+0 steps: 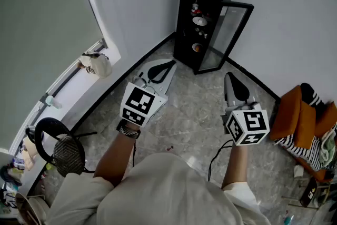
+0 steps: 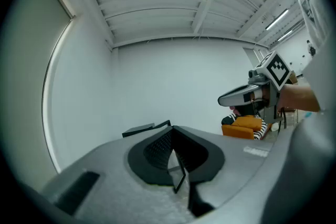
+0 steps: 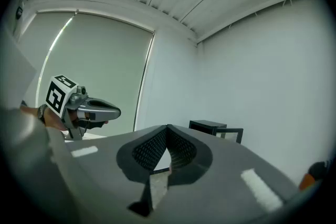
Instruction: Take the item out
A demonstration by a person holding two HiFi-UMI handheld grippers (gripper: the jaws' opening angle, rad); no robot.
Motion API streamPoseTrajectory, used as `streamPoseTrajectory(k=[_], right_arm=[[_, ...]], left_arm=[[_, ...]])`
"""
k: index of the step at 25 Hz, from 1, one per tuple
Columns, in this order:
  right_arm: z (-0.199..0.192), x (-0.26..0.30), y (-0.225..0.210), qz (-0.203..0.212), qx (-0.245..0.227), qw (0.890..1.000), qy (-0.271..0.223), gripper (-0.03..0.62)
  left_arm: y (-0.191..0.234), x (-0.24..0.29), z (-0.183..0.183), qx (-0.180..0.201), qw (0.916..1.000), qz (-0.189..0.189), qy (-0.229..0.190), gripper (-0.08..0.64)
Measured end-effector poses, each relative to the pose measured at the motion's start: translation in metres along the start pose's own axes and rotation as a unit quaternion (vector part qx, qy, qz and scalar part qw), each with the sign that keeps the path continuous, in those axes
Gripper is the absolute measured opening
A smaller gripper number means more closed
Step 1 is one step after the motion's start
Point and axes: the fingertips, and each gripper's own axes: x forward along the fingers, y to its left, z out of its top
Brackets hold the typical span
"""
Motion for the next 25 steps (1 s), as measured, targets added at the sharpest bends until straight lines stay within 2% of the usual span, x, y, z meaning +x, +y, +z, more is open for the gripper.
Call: streamPoseTrajectory(k=[5,14,19,25], right_arm=[[0.003,-0.010,-0.006,0.032,0.039,0.998,-0.038,0.008],[-0.029,-0.019,-0.049,0.022,0.045,0.999,0.001,0.008],[-0.044,-0.001,-0.060,0.027,0.058,0.998,0.010,0.008],[-0.059,0.056,-0.085,0.026,0.053,0.998,0.019,0.008]], left_arm=[[-0.006,0.007,-0.003,-0.007,0.9999,0.007,0.002,0.006],[-0.033,0.033,-0.015,-0.007,0.9997,0.011,0.018,0.006],[-0.022,0.050,-0.028,-0.007,0.9992,0.021,0.032,0.006],[0.011,0.109,-0.050,0.004,0.9993,0.015,0.034,0.006]])
